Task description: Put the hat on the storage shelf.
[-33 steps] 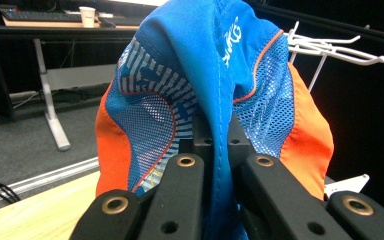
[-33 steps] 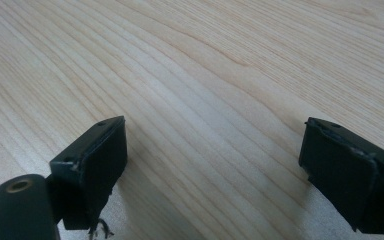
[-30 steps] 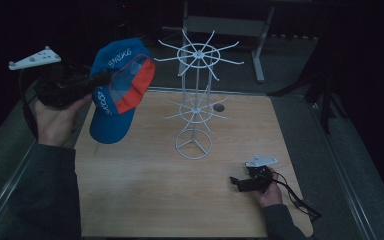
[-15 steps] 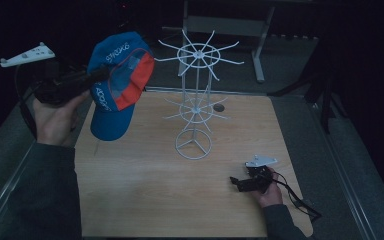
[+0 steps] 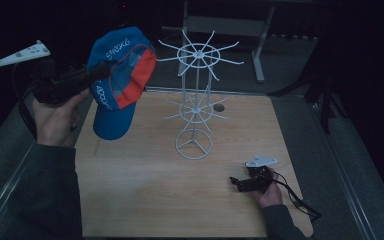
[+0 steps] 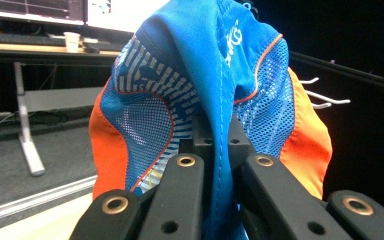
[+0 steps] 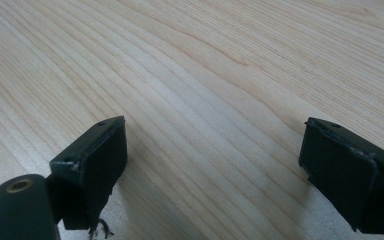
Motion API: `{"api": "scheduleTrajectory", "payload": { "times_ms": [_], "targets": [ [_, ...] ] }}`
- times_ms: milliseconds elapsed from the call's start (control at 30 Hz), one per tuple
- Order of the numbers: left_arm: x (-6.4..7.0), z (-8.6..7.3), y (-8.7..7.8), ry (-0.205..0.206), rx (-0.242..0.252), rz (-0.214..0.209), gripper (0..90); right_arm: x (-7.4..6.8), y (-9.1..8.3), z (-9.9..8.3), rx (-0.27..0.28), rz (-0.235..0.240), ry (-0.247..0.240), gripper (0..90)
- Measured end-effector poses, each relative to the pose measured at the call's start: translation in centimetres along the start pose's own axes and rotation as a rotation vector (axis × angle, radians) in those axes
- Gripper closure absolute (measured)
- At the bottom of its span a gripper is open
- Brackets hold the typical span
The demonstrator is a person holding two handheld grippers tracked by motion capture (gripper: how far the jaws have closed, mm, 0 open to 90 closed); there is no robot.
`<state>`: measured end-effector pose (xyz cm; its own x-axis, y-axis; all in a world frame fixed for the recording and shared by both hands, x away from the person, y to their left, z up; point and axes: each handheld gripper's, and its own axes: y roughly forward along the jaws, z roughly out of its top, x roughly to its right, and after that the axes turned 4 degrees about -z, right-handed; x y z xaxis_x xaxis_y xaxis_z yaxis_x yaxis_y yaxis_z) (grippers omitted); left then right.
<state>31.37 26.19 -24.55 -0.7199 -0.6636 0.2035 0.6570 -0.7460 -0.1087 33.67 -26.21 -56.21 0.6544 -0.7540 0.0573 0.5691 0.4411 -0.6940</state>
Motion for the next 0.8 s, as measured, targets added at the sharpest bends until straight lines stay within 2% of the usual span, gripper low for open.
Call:
{"api": "scheduleTrajectory", "payload": {
  "times_ms": [200, 367, 467, 567, 667, 800],
  "targets": [
    [0.5, -0.6, 0.9, 0.009, -0.037, -0.046, 89.8, 0.0, 0.0, 0.0, 0.000, 0.000, -0.001, 11.8],
    [1.1, -0.8, 1.7, 0.032, -0.057, -0.081, 89.8, 0.0, 0.0, 0.0, 0.000, 0.000, 0.000, 11.8],
    [1.3, -1.1, 2.2, 0.046, -0.089, -0.098, 89.7, 0.0, 0.0, 0.0, 0.000, 0.000, -0.001, 11.8],
    [1.3, -1.5, 2.6, 0.056, -0.130, -0.095, 89.1, 0.0, 0.0, 0.0, 0.000, 0.000, 0.000, 11.8],
    [0.9, -2.1, 2.9, 0.040, -0.153, -0.103, 87.7, 0.0, 0.0, 0.0, -0.001, 0.000, 0.000, 11.8],
    [0.3, -2.9, 3.5, 0.021, -0.220, -0.082, 82.3, 0.0, 0.0, 0.0, 0.001, 0.000, -0.001, 11.7]
  ]
}}
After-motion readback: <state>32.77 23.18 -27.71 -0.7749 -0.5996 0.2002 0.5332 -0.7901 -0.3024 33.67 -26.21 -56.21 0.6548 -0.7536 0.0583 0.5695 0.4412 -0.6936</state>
